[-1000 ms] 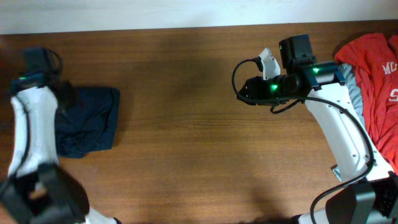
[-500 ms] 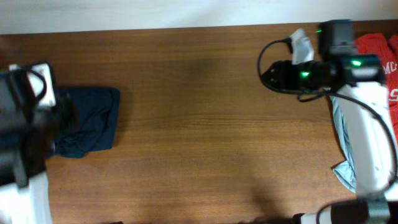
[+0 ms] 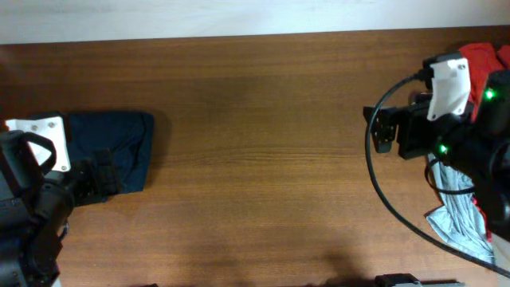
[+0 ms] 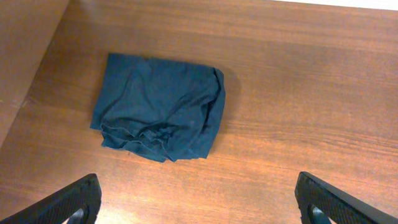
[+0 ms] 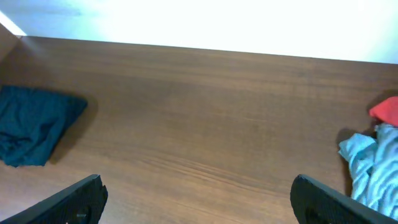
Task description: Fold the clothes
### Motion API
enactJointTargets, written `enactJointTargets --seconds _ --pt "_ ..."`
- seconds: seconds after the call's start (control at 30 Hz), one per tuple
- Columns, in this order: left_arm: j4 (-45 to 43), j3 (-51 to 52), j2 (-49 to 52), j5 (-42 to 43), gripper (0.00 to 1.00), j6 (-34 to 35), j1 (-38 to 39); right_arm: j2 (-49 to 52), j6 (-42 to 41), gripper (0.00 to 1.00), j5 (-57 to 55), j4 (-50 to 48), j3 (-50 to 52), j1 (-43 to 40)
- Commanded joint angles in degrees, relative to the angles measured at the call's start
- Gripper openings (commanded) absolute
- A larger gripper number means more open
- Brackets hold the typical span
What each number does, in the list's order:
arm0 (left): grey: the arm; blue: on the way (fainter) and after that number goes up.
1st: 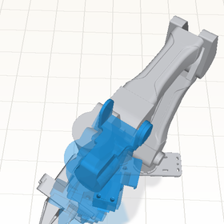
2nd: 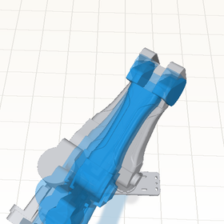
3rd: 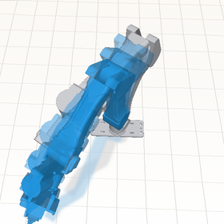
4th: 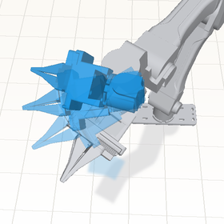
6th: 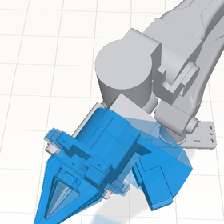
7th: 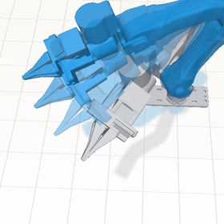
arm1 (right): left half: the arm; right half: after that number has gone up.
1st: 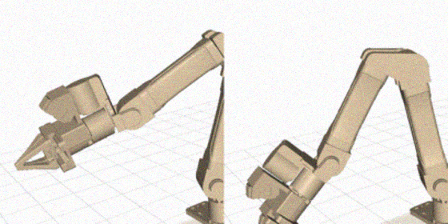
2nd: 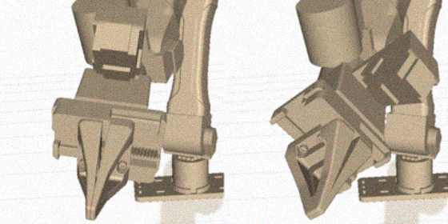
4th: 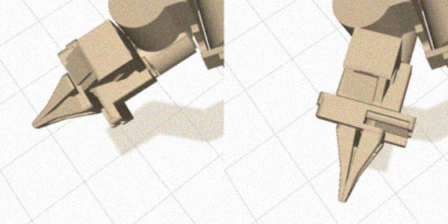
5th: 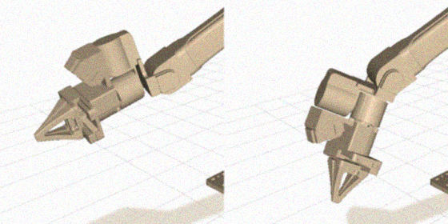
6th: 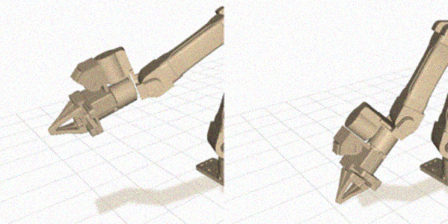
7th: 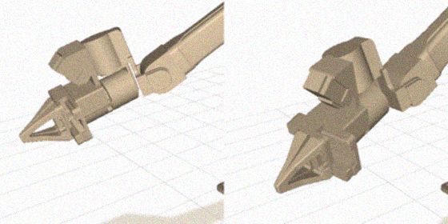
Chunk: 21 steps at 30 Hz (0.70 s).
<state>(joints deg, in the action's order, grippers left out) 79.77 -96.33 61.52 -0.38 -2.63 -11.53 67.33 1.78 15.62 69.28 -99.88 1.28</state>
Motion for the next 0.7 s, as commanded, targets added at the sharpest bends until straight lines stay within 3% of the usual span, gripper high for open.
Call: enactJointTargets --seconds 0.0,0.17,0.33,0.67 --pt "0.07 -0.5 -0.09 0.42 0.99 -1.11 0.17 0.52 0.57 0.99 -2.38 0.22 -0.09 0.22" --pt "0.07 -0.5 -0.09 0.42 0.99 -1.11 0.17 0.85 0.52 0.99 -1.68 0.2 -0.09 0.22" --pt "0.07 -0.5 -0.09 0.42 0.99 -1.11 0.17 0.9 0.57 0.99 6.95 1.22 -0.07 0.22" --pt "0.07 -0.5 -0.09 0.44 0.99 -1.11 0.17 -1.09 2.69 0.99 6.23 2.75 -0.09 0.22"
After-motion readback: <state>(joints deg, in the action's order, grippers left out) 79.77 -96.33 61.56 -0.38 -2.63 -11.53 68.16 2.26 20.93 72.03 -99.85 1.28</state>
